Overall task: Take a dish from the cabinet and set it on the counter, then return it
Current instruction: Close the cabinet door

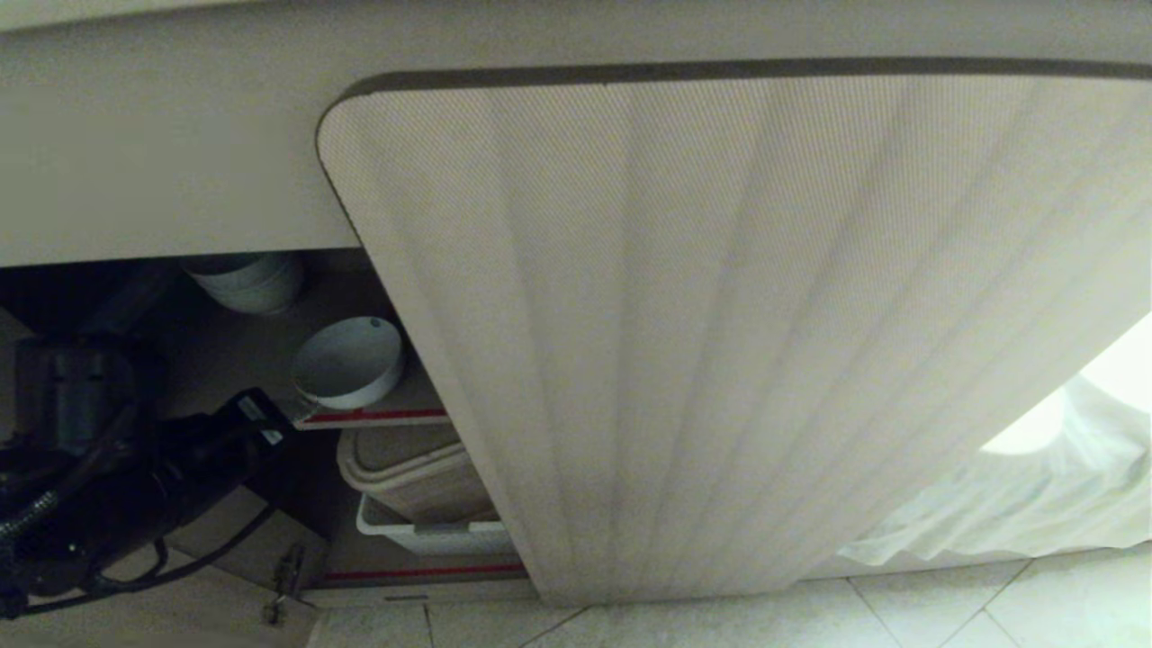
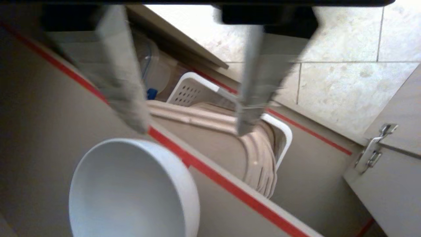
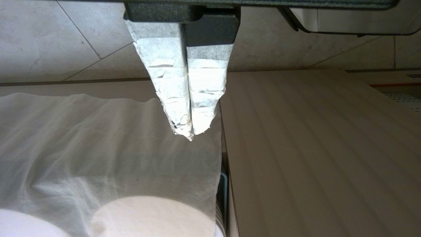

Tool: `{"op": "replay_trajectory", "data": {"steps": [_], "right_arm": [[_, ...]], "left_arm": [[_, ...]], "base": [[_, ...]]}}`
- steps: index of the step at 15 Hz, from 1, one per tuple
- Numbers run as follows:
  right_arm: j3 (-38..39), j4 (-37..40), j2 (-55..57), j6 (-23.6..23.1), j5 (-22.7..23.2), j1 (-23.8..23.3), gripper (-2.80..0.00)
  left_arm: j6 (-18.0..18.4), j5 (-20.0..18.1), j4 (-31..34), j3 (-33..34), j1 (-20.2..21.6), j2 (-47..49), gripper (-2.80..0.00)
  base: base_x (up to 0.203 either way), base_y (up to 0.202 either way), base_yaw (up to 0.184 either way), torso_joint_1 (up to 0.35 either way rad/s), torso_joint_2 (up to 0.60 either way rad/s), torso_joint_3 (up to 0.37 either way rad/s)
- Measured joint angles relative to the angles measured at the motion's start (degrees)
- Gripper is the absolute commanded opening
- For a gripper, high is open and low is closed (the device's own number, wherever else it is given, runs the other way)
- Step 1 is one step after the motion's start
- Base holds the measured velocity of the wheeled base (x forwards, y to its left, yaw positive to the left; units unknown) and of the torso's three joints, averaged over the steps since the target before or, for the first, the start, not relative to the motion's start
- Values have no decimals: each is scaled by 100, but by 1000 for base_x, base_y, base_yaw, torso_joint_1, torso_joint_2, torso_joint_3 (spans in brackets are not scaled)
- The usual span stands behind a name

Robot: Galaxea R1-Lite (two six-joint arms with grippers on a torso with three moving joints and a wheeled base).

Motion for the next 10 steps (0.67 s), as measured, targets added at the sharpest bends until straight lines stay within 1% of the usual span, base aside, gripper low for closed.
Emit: {"op": "replay_trajectory", "data": {"steps": [3,5,8,10], "right_arm": [[0,0,0,4,0,0,-280],[0,0,0,1,-1,0,-280],[0,0,0,1,0,0,-280],[0,0,0,1,0,0,-280]], "left_arm": [[35,8,1,36,-2,-116,-280],[225,20,20,78,-4,-281,-280],[605,19,29,415,-64,-667,-280],[695,8,55,692,-132,-989,-280]], "base": [[0,0,0,0,0,0],[0,0,0,0,0,0],[0,0,0,0,0,0],[0,0,0,0,0,0]]}}
